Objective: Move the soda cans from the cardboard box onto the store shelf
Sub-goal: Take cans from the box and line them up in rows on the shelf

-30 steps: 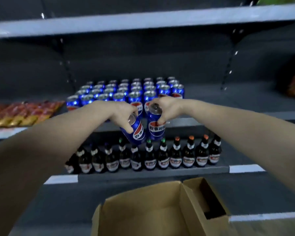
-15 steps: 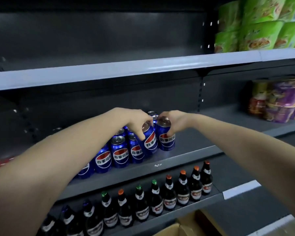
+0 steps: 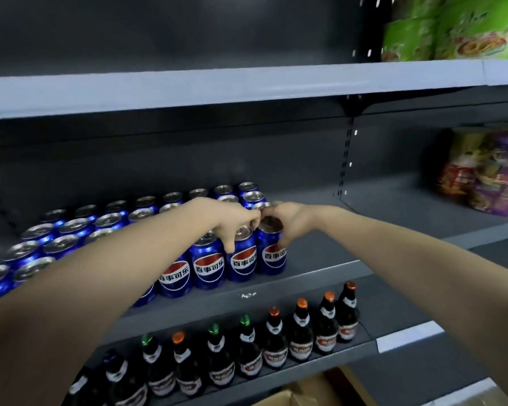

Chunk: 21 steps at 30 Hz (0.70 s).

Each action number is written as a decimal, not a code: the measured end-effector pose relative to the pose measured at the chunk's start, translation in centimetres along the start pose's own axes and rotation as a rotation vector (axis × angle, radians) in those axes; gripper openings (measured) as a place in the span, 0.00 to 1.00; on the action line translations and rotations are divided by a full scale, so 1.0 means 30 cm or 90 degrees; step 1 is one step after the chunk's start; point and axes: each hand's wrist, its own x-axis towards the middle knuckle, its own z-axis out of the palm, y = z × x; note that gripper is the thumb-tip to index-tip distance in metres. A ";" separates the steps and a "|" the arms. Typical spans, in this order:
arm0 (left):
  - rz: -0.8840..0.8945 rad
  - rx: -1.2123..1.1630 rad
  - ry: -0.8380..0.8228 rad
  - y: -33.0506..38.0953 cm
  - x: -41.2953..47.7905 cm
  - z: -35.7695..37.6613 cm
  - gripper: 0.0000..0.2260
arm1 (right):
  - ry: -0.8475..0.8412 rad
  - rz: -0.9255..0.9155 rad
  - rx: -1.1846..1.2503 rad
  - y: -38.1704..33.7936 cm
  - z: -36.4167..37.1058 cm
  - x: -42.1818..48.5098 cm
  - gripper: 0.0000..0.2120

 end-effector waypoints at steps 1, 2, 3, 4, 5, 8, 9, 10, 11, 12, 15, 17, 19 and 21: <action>-0.001 -0.001 0.004 -0.004 0.006 0.006 0.30 | -0.005 -0.012 -0.007 0.009 -0.002 0.006 0.36; -0.001 -0.003 0.008 -0.007 0.009 0.009 0.30 | -0.010 -0.024 -0.012 0.016 -0.003 0.010 0.36; 0.000 -0.009 0.015 -0.013 0.014 0.013 0.30 | -0.013 -0.037 -0.017 0.021 -0.004 0.012 0.36; -0.003 -0.013 0.020 -0.016 0.015 0.015 0.30 | -0.013 -0.050 -0.025 0.025 -0.004 0.015 0.36; -0.005 -0.015 0.024 -0.020 0.017 0.017 0.30 | -0.011 -0.061 -0.033 0.028 -0.004 0.019 0.36; -0.017 -0.009 0.025 -0.018 0.023 0.021 0.31 | 0.013 -0.084 -0.047 0.034 -0.001 0.021 0.35; -0.022 -0.008 0.027 -0.014 0.024 0.024 0.31 | 0.023 -0.086 -0.049 0.033 0.001 0.017 0.35; -0.028 -0.005 0.031 -0.008 0.022 0.025 0.32 | 0.035 -0.087 -0.051 0.031 0.004 0.011 0.35; -0.031 -0.002 0.037 -0.006 0.020 0.028 0.32 | 0.048 -0.087 -0.051 0.029 0.010 0.006 0.34; -0.034 -0.001 0.046 -0.002 0.014 0.033 0.33 | 0.064 -0.087 -0.053 0.025 0.020 0.000 0.34; -0.044 -0.006 0.095 0.004 -0.009 0.079 0.36 | 0.088 -0.061 -0.060 0.009 0.071 -0.021 0.36; -0.051 -0.020 0.151 0.012 -0.037 0.119 0.39 | 0.108 -0.015 -0.046 -0.007 0.113 -0.040 0.42; -0.043 -0.026 0.225 0.017 -0.074 0.150 0.39 | 0.179 -0.011 -0.042 -0.033 0.146 -0.065 0.43; -0.014 -0.036 0.308 0.016 -0.113 0.165 0.32 | 0.279 -0.042 -0.062 -0.067 0.165 -0.097 0.36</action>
